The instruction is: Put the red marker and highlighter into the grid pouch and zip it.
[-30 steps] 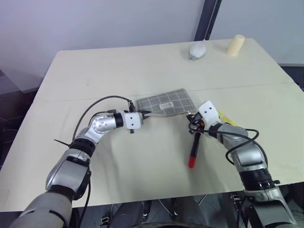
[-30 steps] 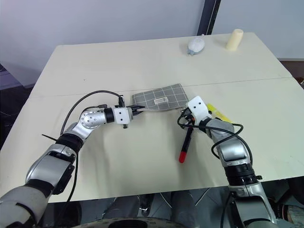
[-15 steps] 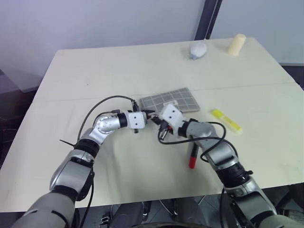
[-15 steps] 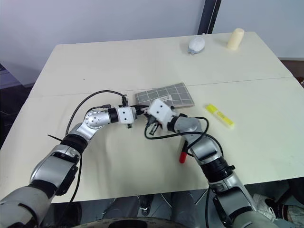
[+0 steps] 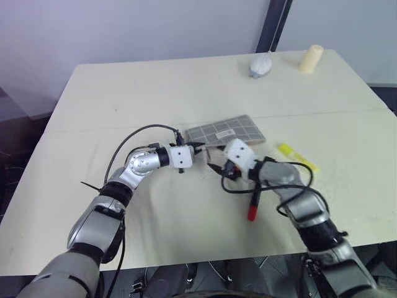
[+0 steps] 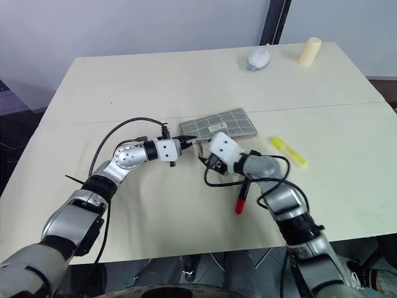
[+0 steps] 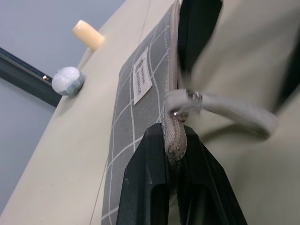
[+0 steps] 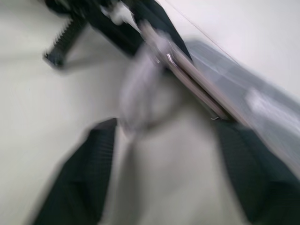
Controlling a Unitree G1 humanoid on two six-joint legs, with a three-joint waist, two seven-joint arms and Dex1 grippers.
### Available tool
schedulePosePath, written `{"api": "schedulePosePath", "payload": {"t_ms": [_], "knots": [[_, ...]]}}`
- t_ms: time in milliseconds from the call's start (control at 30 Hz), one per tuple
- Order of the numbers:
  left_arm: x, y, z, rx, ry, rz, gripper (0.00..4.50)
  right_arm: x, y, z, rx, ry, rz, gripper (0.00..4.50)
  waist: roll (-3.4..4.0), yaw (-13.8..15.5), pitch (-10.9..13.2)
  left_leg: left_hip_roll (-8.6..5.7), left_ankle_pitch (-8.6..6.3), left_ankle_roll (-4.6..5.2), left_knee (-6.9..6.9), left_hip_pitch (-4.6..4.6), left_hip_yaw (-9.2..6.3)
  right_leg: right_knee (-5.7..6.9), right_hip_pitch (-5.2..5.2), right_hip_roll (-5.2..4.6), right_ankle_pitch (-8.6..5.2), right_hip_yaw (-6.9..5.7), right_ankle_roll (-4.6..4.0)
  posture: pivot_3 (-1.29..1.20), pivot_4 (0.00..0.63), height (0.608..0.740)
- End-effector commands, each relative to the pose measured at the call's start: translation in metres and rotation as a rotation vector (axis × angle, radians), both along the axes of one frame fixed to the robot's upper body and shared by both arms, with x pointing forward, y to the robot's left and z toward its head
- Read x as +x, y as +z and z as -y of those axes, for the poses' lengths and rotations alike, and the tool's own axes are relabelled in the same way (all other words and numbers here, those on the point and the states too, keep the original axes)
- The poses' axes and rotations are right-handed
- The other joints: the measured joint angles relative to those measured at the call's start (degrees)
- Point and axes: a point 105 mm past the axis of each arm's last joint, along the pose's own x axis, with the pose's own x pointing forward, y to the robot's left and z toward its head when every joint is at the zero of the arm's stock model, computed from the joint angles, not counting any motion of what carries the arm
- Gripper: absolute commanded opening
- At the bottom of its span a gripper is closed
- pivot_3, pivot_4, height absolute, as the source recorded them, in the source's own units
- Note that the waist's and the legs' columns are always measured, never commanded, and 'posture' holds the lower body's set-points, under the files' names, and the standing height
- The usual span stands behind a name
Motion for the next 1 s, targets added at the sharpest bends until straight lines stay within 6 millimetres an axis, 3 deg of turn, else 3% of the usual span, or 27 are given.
{"api": "schedulePosePath", "payload": {"t_ms": [33,133,333,400,600,700,767,1000], "knots": [[-0.001,0.009,0.001,-0.016,-0.011,0.053,0.0,-0.019,0.031,0.019,0.115,-0.1,0.058,4.47,0.0,0.07,0.0,0.0,0.0,0.0,-0.02,-0.01,0.0,0.01,-0.02,0.0,0.0,0.0,0.0,0.0,0.15,0.739],[-0.002,0.008,0.001,-0.013,-0.013,0.054,0.0,-0.033,0.038,0.034,0.194,-0.231,0.025,4.47,0.0,-0.06,0.0,0.02,-0.04,-0.07,-0.01,-0.01,0.01,0.02,-0.04,0.0,0.0,0.01,0.0,0.0,0.15,0.739],[-0.002,0.008,0.005,-0.018,-0.024,0.048,0.0,-0.054,0.031,0.061,0.167,-0.45,-0.013,4.47,-0.03,0.09,-0.02,0.03,-0.21,0.16,0.05,-0.01,-0.03,0.05,-0.03,0.03,0.01,0.0,0.0,0.0,0.15,0.739],[-0.002,0.007,0.007,-0.012,-0.031,0.05,0.0,-0.053,0.032,0.076,0.176,-0.53,0.001,4.47,-0.03,0.08,-0.02,0.03,-0.21,0.16,0.06,0.0,-0.01,0.05,-0.01,0.02,0.01,0.0,0.0,0.0,0.15,0.739],[-0.003,0.009,0.012,-0.014,-0.048,0.054,0.0,-0.034,0.034,0.154,0.059,-0.722,0.052,4.47,-0.04,0.1,-0.02,0.01,-0.23,0.19,0.3,0.0,0.03,0.02,0.14,0.02,0.05,-0.02,0.08,0.0,0.15,0.739],[-0.002,0.01,0.012,-0.015,-0.049,0.056,0.0,-0.029,0.021,0.175,0.01,-0.735,-0.002,4.47,-0.04,0.09,-0.01,0.01,-0.26,0.24,0.37,0.0,0.02,0.02,0.19,0.02,0.07,-0.03,0.11,0.0,0.15,0.739],[-0.002,0.011,0.012,-0.016,-0.048,0.057,0.0,-0.024,0.011,0.187,0.072,-0.73,-0.073,4.47,-0.05,0.04,-0.01,0.02,-0.26,0.25,0.37,0.0,0.02,0.02,0.18,0.02,0.07,-0.03,0.11,0.0,0.15,0.739],[-0.002,0.01,0.009,-0.015,-0.037,0.059,0.0,-0.021,-0.015,0.204,0.16,-0.688,-0.235,4.47,-0.05,0.0,-0.01,0.02,-0.29,0.36,0.55,0.0,0.03,0.02,0.27,0.02,0.07,-0.03,0.12,0.0,0.15,0.739]]}}
